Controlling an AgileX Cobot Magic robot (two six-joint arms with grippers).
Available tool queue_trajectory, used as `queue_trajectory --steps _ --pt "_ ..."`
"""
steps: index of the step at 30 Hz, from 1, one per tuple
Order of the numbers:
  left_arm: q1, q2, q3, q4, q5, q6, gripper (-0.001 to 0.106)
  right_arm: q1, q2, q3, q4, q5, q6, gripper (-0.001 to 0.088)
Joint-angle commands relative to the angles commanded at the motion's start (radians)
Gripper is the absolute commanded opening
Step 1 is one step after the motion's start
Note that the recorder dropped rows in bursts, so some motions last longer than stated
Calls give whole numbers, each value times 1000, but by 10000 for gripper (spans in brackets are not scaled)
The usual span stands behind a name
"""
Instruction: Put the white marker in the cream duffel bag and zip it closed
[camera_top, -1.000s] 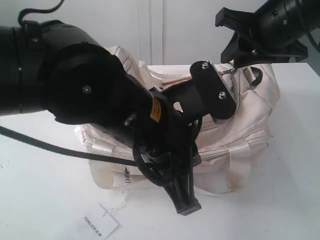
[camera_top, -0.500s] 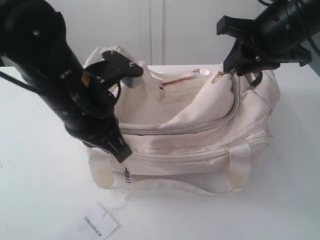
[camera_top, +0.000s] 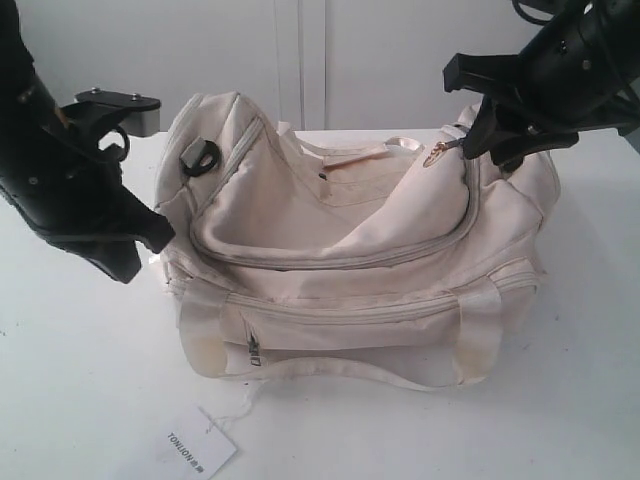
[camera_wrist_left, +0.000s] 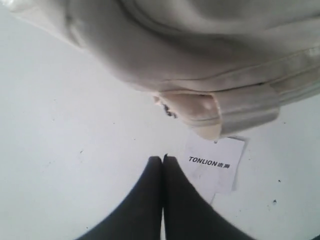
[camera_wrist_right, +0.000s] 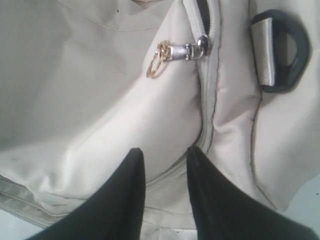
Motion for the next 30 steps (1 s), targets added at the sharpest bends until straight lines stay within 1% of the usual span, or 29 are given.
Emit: queue_trajectory --steps 9,12,16,19,21,26,29,30 --pt "143 0 0 -28 38 5 0 0 0 0 0 -2 0 282" --pt "170 0 0 -39 53 11 0 0 0 0 0 -4 0 282" --pt "179 -17 23 -52 56 48 0 0 0 0 0 -4 0 282" --pt "179 -47 58 -52 29 51 0 0 0 0 0 -12 0 282" --pt "179 -74 92 -52 -4 51 0 0 0 0 0 -12 0 282" --pt "179 -166 223 -52 -93 51 0 0 0 0 0 -15 0 282" --pt "179 -204 275 -49 -118 51 0 0 0 0 0 -15 0 282" --pt "179 -210 278 -44 -99 51 0 0 0 0 0 -15 0 282"
